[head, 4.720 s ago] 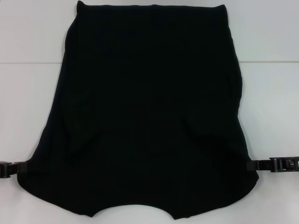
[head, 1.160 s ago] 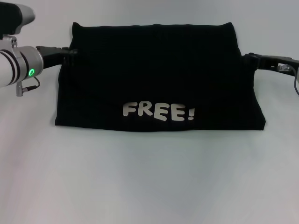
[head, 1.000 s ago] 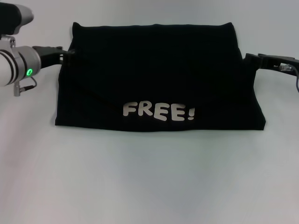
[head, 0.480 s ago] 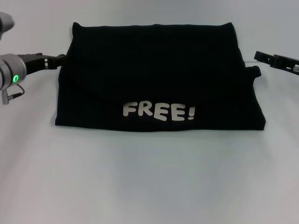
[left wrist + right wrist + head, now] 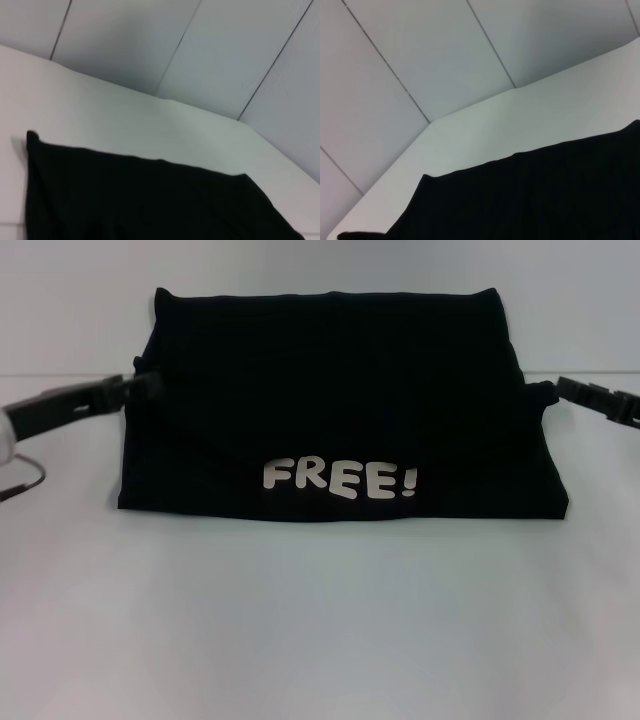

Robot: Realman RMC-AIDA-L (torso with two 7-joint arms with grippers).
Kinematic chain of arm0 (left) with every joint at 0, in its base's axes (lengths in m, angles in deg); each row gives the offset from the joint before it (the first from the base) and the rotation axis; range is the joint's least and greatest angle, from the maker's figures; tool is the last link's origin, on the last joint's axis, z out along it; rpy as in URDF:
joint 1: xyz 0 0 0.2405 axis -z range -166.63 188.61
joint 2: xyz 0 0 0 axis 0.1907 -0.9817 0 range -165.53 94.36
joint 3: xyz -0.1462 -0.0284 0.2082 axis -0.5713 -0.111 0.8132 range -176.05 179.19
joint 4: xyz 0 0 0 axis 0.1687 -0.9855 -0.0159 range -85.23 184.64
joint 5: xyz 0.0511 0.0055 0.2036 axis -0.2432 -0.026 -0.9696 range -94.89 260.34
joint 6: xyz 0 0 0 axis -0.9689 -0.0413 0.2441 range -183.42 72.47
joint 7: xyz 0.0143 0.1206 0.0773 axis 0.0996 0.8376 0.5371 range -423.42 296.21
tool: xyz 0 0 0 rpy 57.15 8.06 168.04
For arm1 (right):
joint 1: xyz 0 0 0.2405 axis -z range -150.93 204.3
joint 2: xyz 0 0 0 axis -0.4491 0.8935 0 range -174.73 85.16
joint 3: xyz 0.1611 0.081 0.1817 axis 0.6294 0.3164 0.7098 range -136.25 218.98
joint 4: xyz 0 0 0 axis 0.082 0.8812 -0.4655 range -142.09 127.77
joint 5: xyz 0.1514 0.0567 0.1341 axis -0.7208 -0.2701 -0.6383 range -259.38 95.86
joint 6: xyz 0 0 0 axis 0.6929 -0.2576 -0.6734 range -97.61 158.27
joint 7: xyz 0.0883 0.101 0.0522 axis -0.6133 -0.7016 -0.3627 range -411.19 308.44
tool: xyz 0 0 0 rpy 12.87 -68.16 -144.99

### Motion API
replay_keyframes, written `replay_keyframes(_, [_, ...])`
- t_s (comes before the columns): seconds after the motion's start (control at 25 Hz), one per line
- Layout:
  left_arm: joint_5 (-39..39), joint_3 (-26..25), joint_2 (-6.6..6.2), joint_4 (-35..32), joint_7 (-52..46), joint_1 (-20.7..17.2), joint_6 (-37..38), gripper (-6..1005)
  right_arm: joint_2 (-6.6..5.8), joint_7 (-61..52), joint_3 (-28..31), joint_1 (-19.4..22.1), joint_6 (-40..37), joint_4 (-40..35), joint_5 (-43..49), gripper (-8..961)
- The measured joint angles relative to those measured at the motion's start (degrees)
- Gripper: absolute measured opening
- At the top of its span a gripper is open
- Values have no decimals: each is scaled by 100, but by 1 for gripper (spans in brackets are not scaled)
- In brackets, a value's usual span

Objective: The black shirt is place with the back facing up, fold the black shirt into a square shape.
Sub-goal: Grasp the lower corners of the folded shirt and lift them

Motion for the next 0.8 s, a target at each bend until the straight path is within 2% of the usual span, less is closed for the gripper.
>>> replay_keyframes(0.2, [-103,3,81,-150,195,-325,71,682,35,9,4,141,-51,6,-4,706])
replay_keyframes(0.32, [-184,3,101,-63,183,-391,-74,679,57,30,4,163,-27,44,-6,706])
replay_keyframes(0.6, [-839,19,81,381,-302,-282,-566,678,70,-2,7,169,-12,58,-8,706])
replay_keyframes(0.8, [-925,30,85,477,-416,-270,-732,677,89,-3,8,173,2,60,-8,707])
